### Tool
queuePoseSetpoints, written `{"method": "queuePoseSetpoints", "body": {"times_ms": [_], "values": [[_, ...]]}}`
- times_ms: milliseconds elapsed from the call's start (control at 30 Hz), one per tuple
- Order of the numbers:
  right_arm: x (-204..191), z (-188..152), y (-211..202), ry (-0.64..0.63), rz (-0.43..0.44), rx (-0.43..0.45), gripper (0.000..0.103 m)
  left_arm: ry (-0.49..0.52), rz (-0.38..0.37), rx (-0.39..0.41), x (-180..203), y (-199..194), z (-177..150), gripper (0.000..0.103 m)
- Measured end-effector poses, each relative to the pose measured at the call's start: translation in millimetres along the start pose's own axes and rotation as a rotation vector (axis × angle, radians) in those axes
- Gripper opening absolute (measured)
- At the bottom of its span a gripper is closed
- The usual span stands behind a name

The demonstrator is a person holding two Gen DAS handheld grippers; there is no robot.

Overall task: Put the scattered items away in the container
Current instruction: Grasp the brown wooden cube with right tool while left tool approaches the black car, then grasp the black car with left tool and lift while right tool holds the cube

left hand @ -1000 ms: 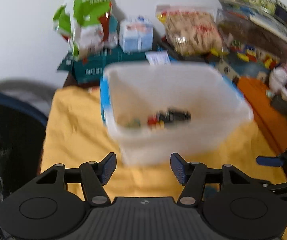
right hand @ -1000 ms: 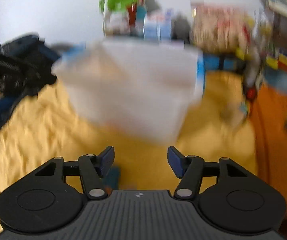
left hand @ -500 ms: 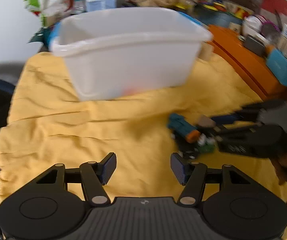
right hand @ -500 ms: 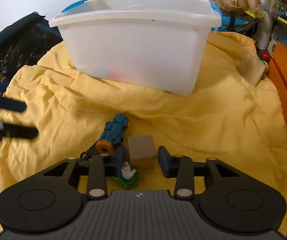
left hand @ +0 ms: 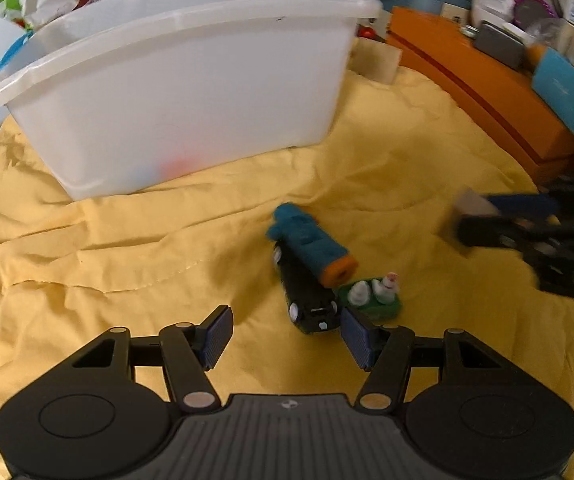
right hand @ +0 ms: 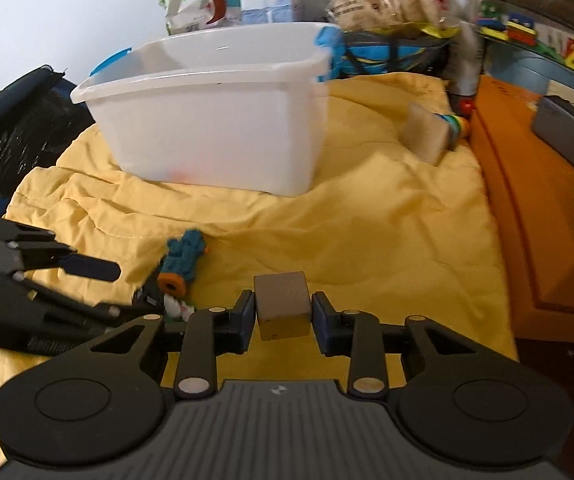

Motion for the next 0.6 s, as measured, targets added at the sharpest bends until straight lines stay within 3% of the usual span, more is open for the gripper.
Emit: {"method": "queuePoseSetpoints", "body": {"times_ms": [300, 333, 433, 600], "values": [[12, -10, -8, 0.037, -0.002, 0.0, 0.034, 0.018, 0.04, 0.028, 0, 19, 17, 0.063], [12, -10, -9, 0.037, -0.001, 0.002, 0.034, 0.023, 0.034, 0.03, 0, 21, 18, 0.061], [11, -9, -11, 0.036, 0.003, 0.009, 0.034, 0.053, 0.011, 0.041, 5, 19, 17, 0.029], [8, -5, -14, 0.032, 0.013, 0.022, 0.034, 0.072, -0.003, 0.059, 10, 11, 13, 0.023]]}}
Point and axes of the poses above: each gripper's, at about its wrist camera, not at the fingertips, and y roughly the way its jaws point, x to its right, z to its top, the point moved 3 cm from there along y, roughly the way its jaws point, and after that the axes turned 8 degrees about -z, right-handed, at the moved point
